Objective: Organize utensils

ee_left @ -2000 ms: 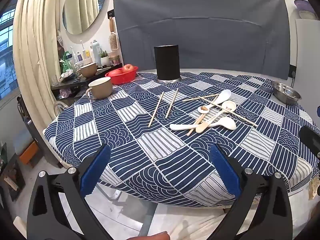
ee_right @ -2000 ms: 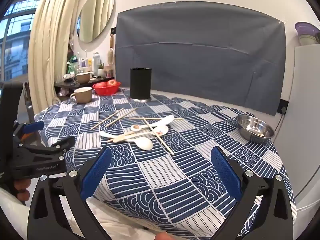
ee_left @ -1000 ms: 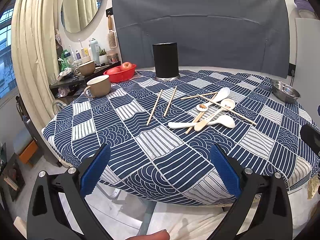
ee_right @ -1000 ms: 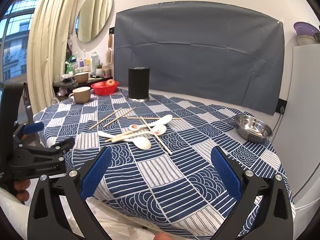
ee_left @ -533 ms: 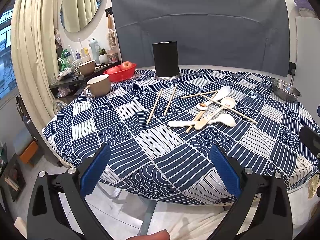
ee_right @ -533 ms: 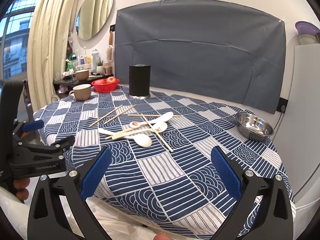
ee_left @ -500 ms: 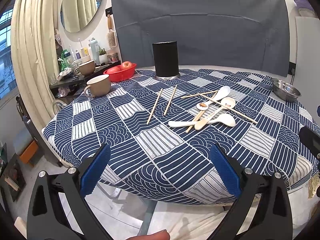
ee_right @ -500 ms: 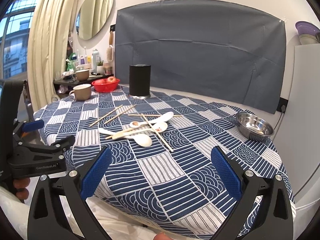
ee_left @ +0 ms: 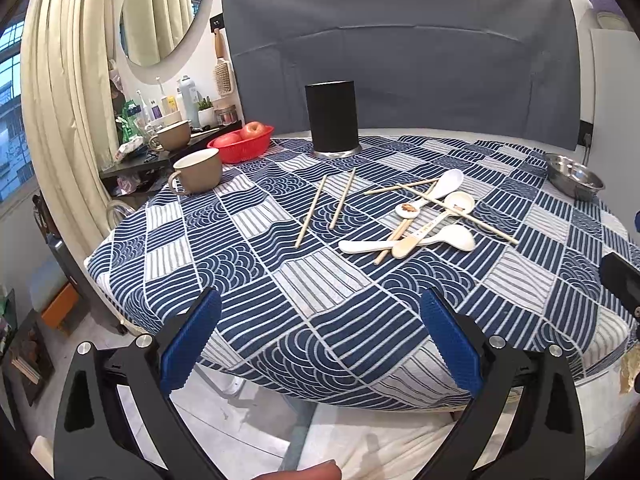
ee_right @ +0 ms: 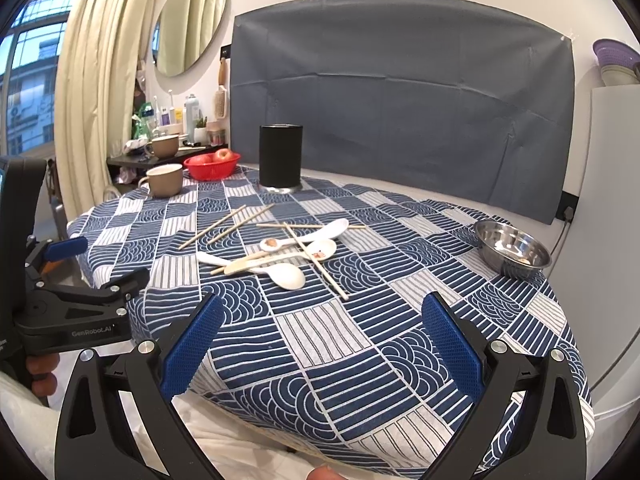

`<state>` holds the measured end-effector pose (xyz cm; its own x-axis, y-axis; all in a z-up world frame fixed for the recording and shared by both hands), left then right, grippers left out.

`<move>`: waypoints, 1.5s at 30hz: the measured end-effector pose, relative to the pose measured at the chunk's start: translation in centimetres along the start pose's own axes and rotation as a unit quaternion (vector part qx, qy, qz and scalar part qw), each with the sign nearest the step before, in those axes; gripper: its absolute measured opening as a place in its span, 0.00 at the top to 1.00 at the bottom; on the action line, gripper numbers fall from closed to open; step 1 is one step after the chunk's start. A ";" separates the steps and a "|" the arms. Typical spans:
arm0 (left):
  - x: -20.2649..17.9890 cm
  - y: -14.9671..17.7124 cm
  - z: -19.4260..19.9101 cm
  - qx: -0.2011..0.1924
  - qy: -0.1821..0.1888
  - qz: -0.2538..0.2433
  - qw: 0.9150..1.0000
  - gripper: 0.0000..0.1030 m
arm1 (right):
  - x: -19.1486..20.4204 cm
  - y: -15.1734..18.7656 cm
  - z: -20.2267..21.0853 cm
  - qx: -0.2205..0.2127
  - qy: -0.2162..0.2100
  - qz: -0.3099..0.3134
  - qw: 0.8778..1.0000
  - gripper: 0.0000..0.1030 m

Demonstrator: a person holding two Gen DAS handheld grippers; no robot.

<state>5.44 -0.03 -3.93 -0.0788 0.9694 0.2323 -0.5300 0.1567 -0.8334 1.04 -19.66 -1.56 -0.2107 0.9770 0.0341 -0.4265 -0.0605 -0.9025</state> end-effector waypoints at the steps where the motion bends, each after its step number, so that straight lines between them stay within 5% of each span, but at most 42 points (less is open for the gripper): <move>1: 0.0 0.0 -0.2 -0.001 -0.005 -0.003 1.000 0.06 | 0.0 0.0 -0.1 0.001 0.000 0.000 1.000 0.07; 25: 1.9 -0.4 -7.1 0.097 0.006 -0.016 0.995 0.06 | -2.6 -0.7 -6.7 0.072 0.021 0.006 0.997 0.07; 45: 1.8 -4.8 -15.7 0.158 0.006 -0.049 0.986 0.06 | -5.6 -2.3 -14.4 0.156 0.024 -0.004 0.987 0.08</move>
<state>21.07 3.97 -7.39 -0.0054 0.9548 0.2973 -0.7709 0.1854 -0.6093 15.89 -22.04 -5.85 -0.1685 0.9856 0.0134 -0.6802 -0.1064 -0.7253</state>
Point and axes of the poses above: each gripper's, at about its wrist camera, not at the fingertips, and z roughly against the way its jaws point, x to its left, y to its underside, the point moved 6 cm from there along -z, roughly the way its jaws point, and after that the axes turned 10 degrees about -y, right-handed, at the moved point
